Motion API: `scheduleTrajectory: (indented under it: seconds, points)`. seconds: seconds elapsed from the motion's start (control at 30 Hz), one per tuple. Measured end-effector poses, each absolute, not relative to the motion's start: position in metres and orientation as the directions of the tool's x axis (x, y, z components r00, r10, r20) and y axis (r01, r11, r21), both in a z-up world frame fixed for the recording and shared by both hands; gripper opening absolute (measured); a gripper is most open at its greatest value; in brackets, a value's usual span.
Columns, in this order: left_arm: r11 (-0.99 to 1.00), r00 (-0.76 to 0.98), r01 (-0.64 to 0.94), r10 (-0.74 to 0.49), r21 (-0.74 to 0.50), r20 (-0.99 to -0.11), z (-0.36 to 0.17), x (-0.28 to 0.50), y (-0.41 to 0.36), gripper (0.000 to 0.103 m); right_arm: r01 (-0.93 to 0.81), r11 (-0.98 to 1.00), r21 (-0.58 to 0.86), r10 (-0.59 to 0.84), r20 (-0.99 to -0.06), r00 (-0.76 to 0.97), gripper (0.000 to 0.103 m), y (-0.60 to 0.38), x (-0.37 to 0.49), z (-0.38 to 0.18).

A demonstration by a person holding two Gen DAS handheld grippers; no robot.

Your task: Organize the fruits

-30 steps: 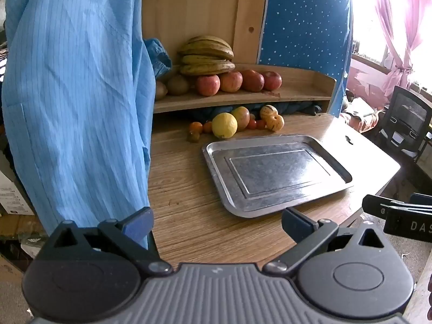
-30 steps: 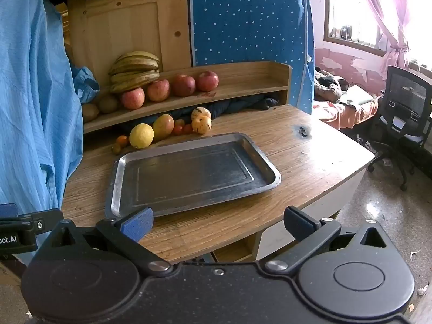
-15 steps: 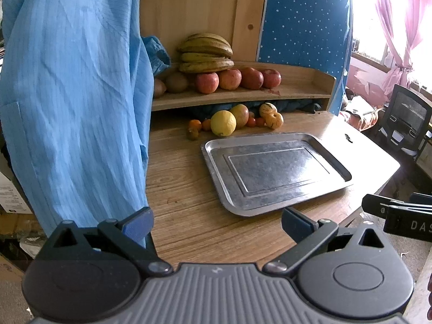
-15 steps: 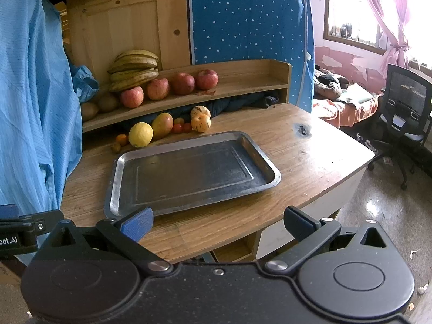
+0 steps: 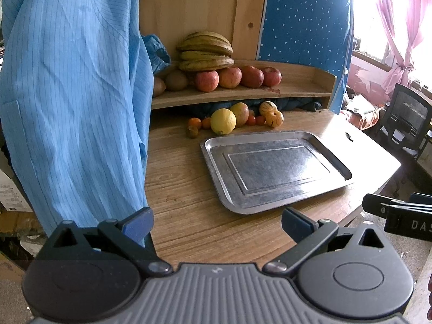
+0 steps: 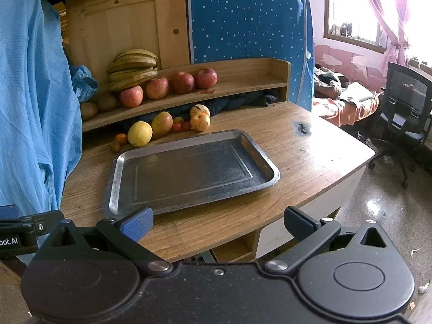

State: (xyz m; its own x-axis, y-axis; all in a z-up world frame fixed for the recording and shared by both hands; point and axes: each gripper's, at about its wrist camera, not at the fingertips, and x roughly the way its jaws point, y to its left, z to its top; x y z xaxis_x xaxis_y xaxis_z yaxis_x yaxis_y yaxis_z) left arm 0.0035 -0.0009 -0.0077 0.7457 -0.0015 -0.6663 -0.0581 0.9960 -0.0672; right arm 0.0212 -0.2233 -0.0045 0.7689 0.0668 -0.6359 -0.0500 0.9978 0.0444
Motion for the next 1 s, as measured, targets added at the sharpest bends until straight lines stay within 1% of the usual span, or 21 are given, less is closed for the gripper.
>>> scheduleTrajectory:
  seconds: [0.27, 0.57, 1.0]
  points:
    - [0.996, 0.742, -0.062, 0.002, -0.066, -0.67, -0.011, 0.004, -0.003, 0.103, -0.05, 0.998, 0.046, 0.068, -0.637, 0.768, 0.103, -0.224, 0.025, 0.001]
    - [0.995, 0.729, -0.071, 0.008, -0.064, -0.685, -0.011, 0.009, -0.007, 0.103, -0.054, 0.997, 0.047, 0.072, -0.642, 0.764, 0.103, -0.224, 0.028, -0.012]
    - [0.993, 0.681, -0.107, 0.035, -0.052, -0.732, -0.016, 0.021, -0.017, 0.103, -0.071, 0.995, 0.07, 0.1, -0.693, 0.714, 0.103, -0.233, 0.043, -0.018]
